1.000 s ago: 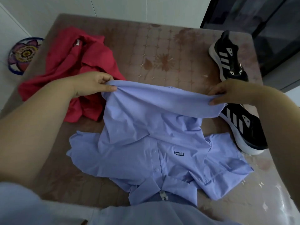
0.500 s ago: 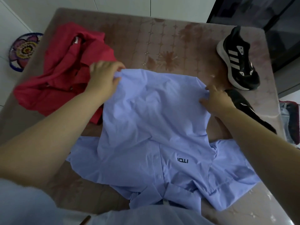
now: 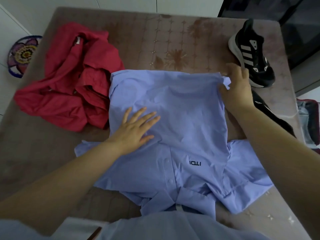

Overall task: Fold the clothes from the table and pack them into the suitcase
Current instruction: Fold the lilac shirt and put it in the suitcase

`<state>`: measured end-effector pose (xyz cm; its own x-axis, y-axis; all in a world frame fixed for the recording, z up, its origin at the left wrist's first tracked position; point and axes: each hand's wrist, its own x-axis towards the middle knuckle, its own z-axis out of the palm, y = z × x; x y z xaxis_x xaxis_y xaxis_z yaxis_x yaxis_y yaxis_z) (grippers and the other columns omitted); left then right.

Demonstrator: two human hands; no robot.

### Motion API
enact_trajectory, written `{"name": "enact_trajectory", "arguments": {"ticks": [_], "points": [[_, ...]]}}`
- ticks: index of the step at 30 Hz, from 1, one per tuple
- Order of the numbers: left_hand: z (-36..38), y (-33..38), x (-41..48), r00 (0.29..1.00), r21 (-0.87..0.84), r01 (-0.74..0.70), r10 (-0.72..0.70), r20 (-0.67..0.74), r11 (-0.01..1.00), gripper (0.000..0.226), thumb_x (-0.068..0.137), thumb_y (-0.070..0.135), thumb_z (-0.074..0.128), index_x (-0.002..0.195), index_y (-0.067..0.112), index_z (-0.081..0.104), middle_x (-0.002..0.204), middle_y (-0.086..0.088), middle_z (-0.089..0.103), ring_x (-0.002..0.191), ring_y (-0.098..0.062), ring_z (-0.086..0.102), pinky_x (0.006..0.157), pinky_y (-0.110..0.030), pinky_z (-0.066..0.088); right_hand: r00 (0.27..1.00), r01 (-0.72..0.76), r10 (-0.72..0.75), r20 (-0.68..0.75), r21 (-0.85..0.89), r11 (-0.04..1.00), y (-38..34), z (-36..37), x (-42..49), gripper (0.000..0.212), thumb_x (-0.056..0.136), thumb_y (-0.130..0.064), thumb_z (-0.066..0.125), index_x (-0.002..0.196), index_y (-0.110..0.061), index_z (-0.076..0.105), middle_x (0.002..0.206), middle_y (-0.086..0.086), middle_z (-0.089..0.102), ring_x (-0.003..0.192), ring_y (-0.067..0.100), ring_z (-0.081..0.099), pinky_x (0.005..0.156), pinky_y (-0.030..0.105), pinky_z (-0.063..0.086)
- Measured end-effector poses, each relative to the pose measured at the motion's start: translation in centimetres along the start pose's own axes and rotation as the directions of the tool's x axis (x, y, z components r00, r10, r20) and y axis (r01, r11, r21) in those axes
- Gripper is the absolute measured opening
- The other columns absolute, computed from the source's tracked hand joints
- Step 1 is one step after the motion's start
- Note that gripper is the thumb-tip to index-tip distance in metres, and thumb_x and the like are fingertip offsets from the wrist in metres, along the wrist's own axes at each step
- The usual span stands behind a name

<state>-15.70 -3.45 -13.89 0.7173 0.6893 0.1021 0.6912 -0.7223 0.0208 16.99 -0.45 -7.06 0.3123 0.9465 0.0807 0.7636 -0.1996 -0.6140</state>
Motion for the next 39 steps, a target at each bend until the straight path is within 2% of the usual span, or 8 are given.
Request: {"name": "enact_trajectory", "arguments": {"ticks": [3,7,12,17,20,27,32,39], "points": [[0.5,2.3,-1.6,0.999,-0.057,-0.009,0.011,0.034,0.998,0.053,0.095,0.053,0.025,0.136,0.023,0.037,0.134,0.0,0.056,0.13,-0.023,0.032,0.106,-0.051,0.011,0.996,-0.011,0.01,0.084,0.009,1.0,0.6,-2.1,-3.3,0.058,0.075,-0.032,0.055,0.127,-0.007,0.05,0.128,0.018,0.047,0.118,0.031,0.044,0.088,0.027,0.034],[1.4,4.6,-4.9,0.994,-0.085,-0.035,0.043,0.098,0.996,0.053,0.099,0.052,0.013,0.136,0.025,0.04,0.138,0.005,0.049,0.133,-0.021,0.03,0.11,-0.045,0.003,0.968,0.165,-0.164,0.192,0.011,0.986,3.1,-1.6,-12.6,0.02,0.085,-0.015,0.061,0.104,-0.011,0.068,0.108,0.012,0.06,0.103,0.03,0.058,0.087,0.033,0.042],[2.7,5.2,-8.6,0.992,-0.012,0.022,-0.02,0.126,1.0,0.054,0.099,0.049,0.003,0.144,0.032,0.026,0.146,0.006,0.032,0.145,-0.012,-0.002,0.11,-0.047,0.0,0.887,0.373,-0.322,0.33,-0.105,0.922,4.8,2.5,-22.4,0.04,0.088,-0.037,0.045,0.126,-0.023,0.049,0.126,0.01,0.059,0.114,0.024,0.048,0.1,0.036,0.029],[1.6,4.8,-11.3,0.963,-0.059,0.264,-0.266,-0.037,0.963,0.048,0.094,0.046,0.029,0.136,0.025,0.036,0.139,-0.001,0.044,0.13,-0.023,0.032,0.112,-0.044,0.002,0.82,0.475,-0.397,0.412,-0.102,0.874,1.5,5.1,-24.9,0.056,0.097,-0.058,0.023,0.137,-0.023,0.041,0.14,0.006,0.05,0.129,0.019,0.036,0.109,0.037,0.017],[0.3,3.9,-14.6,0.788,-0.23,0.572,-0.606,-0.111,0.787,0.051,0.086,0.04,0.04,0.132,0.018,0.042,0.127,-0.011,0.057,0.121,-0.025,0.039,0.104,-0.062,0.021,0.715,0.572,-0.5,0.489,0.003,0.82,-0.6,6.6,-26.0,0.057,0.096,-0.06,0.025,0.138,-0.026,0.043,0.144,0.002,0.046,0.132,0.018,0.034,0.11,0.039,0.016],[-0.6,4.8,-19.6,0.517,-0.293,0.81,-0.854,-0.056,0.509,0.058,0.087,0.042,0.046,0.132,0.006,0.049,0.125,-0.02,0.057,0.108,-0.044,0.054,0.099,-0.062,0.031,0.527,0.762,-0.584,0.617,-0.039,0.646,-1.8,9.4,-27.0,0.047,0.102,-0.044,0.012,0.138,-0.029,0.038,0.142,-0.001,0.049,0.123,0.016,0.053,0.107,0.037,0.025],[-1.0,3.8,-18.1,0.312,-0.37,0.891,-0.946,0.081,0.262,0.066,0.089,0.035,0.06,0.142,0.004,0.036,0.137,-0.023,0.046,0.128,-0.041,0.037,0.108,-0.048,0.019,0.513,0.794,-0.592,0.621,-0.083,0.602,-1.5,9.8,-27.4,0.05,0.09,-0.038,0.035,0.138,-0.025,0.036,0.141,0.002,0.049,0.123,0.018,0.054,0.108,0.037,0.02],[-1.2,2.2,-16.6,0.041,-0.331,0.943,-0.98,0.193,-0.026,0.058,0.086,0.041,0.062,0.128,0.005,0.048,0.131,-0.02,0.05,0.123,-0.041,0.039,0.101,-0.049,0.032,0.528,0.776,-0.62,0.581,-0.033,0.63,-1.5,9.9,-27.6,0.049,0.09,-0.038,0.037,0.138,-0.024,0.039,0.139,0.002,0.052,0.124,0.017,0.051,0.107,0.037,0.025]]}}
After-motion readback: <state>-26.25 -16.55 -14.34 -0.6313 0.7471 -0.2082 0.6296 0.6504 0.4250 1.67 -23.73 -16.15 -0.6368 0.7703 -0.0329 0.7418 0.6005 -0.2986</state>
